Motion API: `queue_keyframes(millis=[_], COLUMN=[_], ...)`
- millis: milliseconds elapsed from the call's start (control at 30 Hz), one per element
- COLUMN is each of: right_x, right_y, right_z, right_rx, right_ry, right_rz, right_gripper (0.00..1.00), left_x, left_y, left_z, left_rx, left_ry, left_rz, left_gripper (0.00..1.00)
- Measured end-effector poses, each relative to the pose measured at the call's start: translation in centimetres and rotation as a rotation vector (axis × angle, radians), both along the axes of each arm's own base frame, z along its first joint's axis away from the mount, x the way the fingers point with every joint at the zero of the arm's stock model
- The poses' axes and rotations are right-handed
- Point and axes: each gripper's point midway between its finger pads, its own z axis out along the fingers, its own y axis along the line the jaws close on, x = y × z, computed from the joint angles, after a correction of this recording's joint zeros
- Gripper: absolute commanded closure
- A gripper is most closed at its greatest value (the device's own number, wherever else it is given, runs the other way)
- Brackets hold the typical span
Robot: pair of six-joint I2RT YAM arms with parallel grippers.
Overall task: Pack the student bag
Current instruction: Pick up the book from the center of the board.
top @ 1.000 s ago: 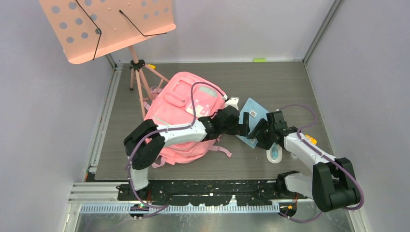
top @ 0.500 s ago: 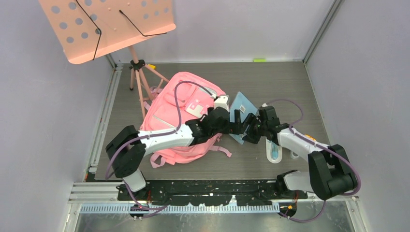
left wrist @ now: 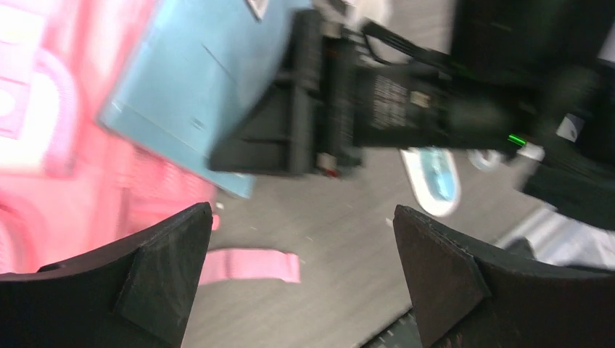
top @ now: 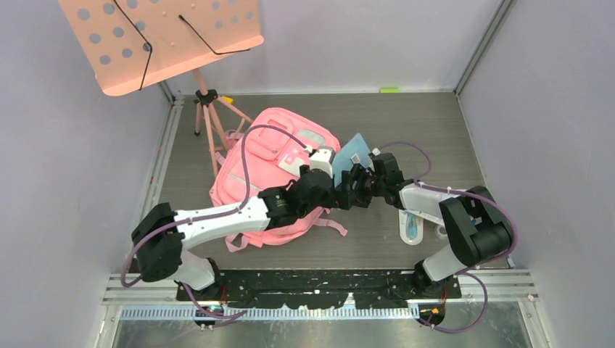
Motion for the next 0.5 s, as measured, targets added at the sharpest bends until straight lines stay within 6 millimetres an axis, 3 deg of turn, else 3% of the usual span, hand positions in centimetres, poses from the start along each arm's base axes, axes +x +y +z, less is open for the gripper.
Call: queue_keyframes(millis=[100, 200, 300, 500], right_x=[0.8, 1.2, 1.4, 1.7], right_y=[0.4, 0.5, 0.6, 0.6], right_z=[-0.1, -0.2, -0.3, -0.2], right_rx=[-0.003, -0.007, -0.004, -0.002], right_ry=[-0.029, -0.04, -0.05, -0.061], right_rz=[-0.013, -0.022, -0.022, -0.025], right_gripper=[0.35, 0.35, 0.35, 0.35], left_x=[-2.9, -3.9, -3.1, 0.2], left_y=[-1.0, -1.0, -0.4, 1.2], left_z=[2.1, 3.5, 3.6, 1.4], left_rx=[-0.046, -0.073, -0.07, 0.038], left_ry=[-0.006, -0.015, -0.018, 0.005], left_rz=[-0.067, -0.089, -0.065, -0.017], left_gripper=[0.0, 0.0, 0.0, 0.0])
